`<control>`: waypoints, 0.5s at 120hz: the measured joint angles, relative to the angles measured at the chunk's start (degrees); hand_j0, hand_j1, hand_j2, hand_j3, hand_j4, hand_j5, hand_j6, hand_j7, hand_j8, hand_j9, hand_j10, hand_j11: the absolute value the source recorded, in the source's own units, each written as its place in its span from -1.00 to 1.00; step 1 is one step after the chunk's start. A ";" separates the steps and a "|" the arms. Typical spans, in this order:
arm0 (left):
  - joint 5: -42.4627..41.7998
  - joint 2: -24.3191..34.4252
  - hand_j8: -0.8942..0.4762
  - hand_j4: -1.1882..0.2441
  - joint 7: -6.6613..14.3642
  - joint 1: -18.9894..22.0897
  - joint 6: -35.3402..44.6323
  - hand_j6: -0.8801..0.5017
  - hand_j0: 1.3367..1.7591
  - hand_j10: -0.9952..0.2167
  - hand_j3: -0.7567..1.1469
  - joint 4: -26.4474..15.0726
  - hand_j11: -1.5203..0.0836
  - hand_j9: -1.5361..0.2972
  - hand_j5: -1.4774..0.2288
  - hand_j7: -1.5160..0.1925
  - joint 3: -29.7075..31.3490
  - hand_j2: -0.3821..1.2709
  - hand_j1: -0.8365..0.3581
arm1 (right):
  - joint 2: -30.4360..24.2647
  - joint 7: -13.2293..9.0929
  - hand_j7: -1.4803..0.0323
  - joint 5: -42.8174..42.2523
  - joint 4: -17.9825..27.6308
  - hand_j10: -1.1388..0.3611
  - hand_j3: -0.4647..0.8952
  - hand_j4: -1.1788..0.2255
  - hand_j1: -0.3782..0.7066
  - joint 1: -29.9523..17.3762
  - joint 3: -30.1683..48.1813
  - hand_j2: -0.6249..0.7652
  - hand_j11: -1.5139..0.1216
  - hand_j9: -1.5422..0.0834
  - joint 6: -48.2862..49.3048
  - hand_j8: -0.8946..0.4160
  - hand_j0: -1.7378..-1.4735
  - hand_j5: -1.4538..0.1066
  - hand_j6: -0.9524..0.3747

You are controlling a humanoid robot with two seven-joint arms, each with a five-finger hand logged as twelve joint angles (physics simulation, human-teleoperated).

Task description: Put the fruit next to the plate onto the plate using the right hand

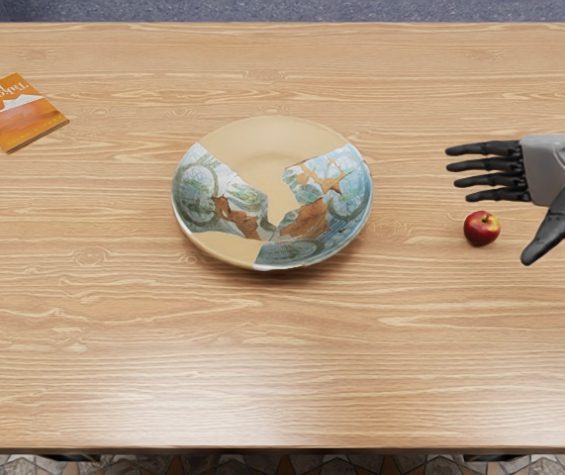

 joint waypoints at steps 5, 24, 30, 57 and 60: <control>-0.01 0.00 -0.04 0.33 0.00 0.00 0.00 -0.06 0.52 0.26 -0.21 0.00 0.52 0.34 0.38 0.42 0.00 -0.48 0.52 | 0.21 -0.21 0.88 -0.06 -0.06 0.45 -0.32 0.61 -0.85 0.28 0.02 -0.11 0.78 0.82 0.00 0.29 -0.40 0.79 0.36; -0.01 0.00 -0.04 0.33 0.00 0.00 0.00 -0.06 0.52 0.26 -0.21 0.00 0.52 0.34 0.38 0.42 0.00 -0.48 0.52 | 1.91 -2.92 0.88 -0.54 -0.07 0.46 -0.32 0.61 -0.85 3.86 0.05 -0.11 0.78 0.83 0.00 0.30 -0.40 0.79 0.37; -0.02 0.00 -0.04 0.33 0.00 0.00 0.00 -0.06 0.52 0.26 -0.21 0.00 0.52 0.34 0.38 0.42 0.00 -0.48 0.52 | 3.41 -3.36 0.88 -4.26 -0.06 0.46 -0.32 0.62 -0.85 5.60 0.02 -0.11 0.78 0.83 0.00 0.30 -0.40 0.79 0.37; -0.03 0.00 -0.04 0.33 0.00 0.00 0.00 -0.06 0.52 0.26 -0.21 0.00 0.52 0.34 0.38 0.42 0.01 -0.48 0.52 | 13.60 -11.31 0.89 -29.30 0.14 0.46 -0.32 0.62 -0.86 9.20 -0.42 -0.11 0.79 0.84 -13.25 0.30 -0.40 0.80 0.37; -0.03 0.00 -0.04 0.33 0.00 0.00 0.00 -0.06 0.52 0.26 -0.21 0.00 0.52 0.34 0.38 0.42 0.01 -0.48 0.52 | 14.56 -12.04 0.89 -30.87 0.18 0.46 -0.32 0.62 -0.86 9.10 -0.56 -0.11 0.79 0.84 -15.42 0.30 -0.40 0.80 0.37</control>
